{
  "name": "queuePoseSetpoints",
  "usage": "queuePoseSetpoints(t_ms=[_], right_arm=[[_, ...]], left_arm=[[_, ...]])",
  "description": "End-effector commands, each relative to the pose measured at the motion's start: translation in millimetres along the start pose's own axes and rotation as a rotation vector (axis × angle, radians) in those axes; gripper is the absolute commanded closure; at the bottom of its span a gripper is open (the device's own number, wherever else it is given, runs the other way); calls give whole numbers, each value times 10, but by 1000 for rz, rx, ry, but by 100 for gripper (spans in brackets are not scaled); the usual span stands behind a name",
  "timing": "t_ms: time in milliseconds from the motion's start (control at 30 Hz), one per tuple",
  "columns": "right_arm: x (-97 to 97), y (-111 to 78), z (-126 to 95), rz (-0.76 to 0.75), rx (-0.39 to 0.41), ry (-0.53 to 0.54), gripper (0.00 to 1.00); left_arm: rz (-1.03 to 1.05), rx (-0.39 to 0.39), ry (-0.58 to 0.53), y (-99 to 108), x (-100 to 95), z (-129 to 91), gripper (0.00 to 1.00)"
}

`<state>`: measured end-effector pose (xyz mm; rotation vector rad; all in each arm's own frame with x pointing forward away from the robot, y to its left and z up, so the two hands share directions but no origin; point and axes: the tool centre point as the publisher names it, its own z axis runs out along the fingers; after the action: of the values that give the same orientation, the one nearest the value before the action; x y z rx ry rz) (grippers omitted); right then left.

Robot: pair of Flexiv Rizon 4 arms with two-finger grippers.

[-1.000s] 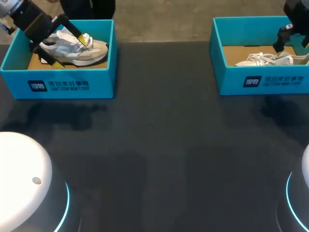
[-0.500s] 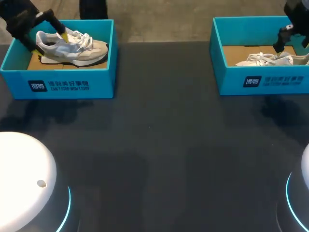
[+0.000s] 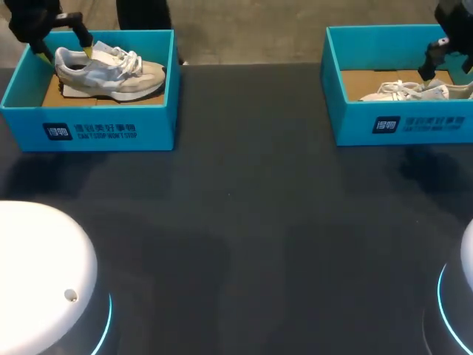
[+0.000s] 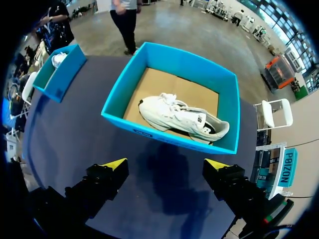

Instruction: Take the shoe out of the shoebox, open the shoe tongue, remove and reinsert the insole, then place the shoe into the shoebox

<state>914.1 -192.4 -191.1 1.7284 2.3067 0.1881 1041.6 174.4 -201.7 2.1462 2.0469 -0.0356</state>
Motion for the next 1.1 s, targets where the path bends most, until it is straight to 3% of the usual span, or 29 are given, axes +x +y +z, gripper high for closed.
queuePoseSetpoints(t_ms=[33,900,1100], right_arm=[[1,-5,-1,1,-1,0,0],[1,-5,-1,1,-1,0,0],[1,-5,-1,1,-1,0,0]], left_arm=[[-14,49,48,242,40,-2,0],[-30,57,61,266,64,-1,0],[11,-1,90,497,340,118,0]])
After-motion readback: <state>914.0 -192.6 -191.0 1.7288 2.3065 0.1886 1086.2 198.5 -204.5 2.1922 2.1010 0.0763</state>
